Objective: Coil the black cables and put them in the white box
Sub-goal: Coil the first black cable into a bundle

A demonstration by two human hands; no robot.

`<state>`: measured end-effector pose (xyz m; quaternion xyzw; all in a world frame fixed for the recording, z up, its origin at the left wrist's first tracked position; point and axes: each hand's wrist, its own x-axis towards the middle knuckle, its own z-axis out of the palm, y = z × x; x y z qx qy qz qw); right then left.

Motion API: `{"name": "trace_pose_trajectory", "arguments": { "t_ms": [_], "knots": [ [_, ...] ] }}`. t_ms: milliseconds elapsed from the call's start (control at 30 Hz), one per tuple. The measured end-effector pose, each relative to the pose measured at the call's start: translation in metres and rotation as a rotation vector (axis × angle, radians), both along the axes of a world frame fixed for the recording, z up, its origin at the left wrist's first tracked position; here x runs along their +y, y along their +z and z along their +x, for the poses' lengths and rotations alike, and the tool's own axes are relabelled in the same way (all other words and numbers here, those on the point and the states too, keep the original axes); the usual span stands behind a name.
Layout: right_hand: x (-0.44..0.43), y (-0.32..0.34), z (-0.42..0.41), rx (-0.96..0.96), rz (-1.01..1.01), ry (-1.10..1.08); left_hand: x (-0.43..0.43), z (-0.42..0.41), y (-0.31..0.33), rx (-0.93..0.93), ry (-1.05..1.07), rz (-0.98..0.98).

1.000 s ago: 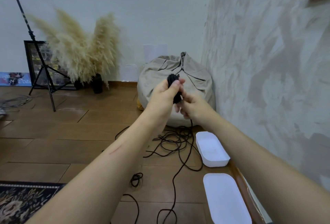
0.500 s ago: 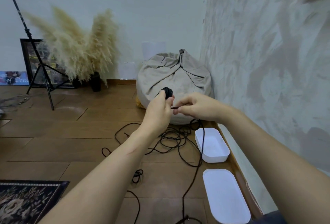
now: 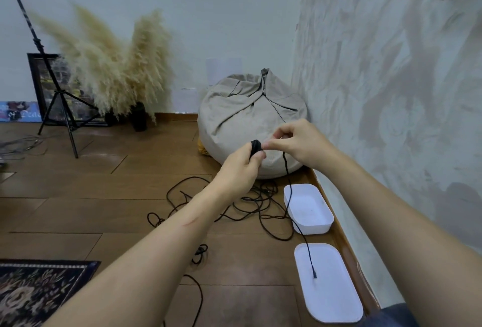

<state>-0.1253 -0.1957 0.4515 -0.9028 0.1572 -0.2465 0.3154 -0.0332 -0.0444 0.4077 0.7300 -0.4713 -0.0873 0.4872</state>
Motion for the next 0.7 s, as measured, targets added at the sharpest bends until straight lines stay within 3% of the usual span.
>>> {"name": "trace_pose_trajectory", "arguments": {
  "t_ms": [300, 500, 700],
  "knots": [
    [0.007, -0.003, -0.003, 0.048, 0.229, 0.087, 0.013, 0.031, -0.002, 0.082, 0.265, -0.092],
    [0.015, -0.009, 0.005, -0.051, 0.206, 0.099, 0.009, 0.022, -0.001, 0.118, 0.160, -0.087],
    [0.019, -0.004, 0.004, -0.168, 0.394, 0.131, 0.004, 0.004, 0.009, 0.159, 0.017, -0.182]
  ]
}}
